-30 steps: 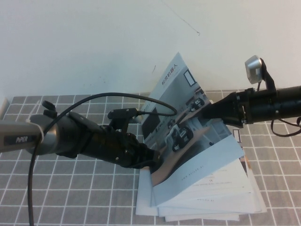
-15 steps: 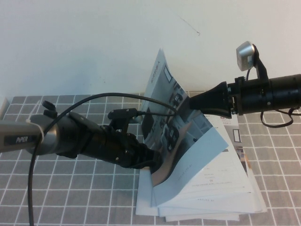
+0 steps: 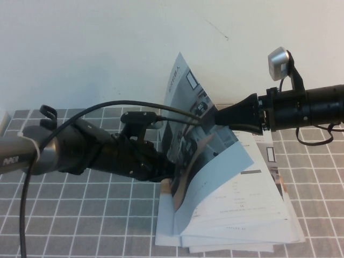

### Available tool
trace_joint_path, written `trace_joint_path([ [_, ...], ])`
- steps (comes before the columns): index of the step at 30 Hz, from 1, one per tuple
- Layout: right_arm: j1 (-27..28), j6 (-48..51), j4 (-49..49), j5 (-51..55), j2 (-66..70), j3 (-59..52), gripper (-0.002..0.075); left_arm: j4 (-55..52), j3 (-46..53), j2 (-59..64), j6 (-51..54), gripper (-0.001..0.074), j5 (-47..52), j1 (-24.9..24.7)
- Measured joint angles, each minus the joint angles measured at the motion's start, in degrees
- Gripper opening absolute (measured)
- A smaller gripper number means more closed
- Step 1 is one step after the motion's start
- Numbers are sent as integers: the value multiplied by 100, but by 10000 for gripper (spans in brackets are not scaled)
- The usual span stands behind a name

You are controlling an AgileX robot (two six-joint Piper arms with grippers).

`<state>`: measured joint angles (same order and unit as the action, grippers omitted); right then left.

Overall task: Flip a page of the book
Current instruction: Open the closed book

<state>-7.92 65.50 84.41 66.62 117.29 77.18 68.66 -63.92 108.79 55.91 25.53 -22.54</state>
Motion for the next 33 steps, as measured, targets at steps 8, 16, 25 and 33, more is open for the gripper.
trace_joint_path([
  [8,0,0,191,0,0,0,340,-236,0,-784,26,-4,18,0],
  [16,-13,13,220,8,0,0,340,-1075,0,-1624,-377,-4,27,0],
  [25,-39,73,220,8,0,0,340,-1693,510,-2648,-864,-4,25,-9],
  [33,-39,86,295,8,0,0,340,-1295,1166,-2826,-680,-4,138,-80],
])
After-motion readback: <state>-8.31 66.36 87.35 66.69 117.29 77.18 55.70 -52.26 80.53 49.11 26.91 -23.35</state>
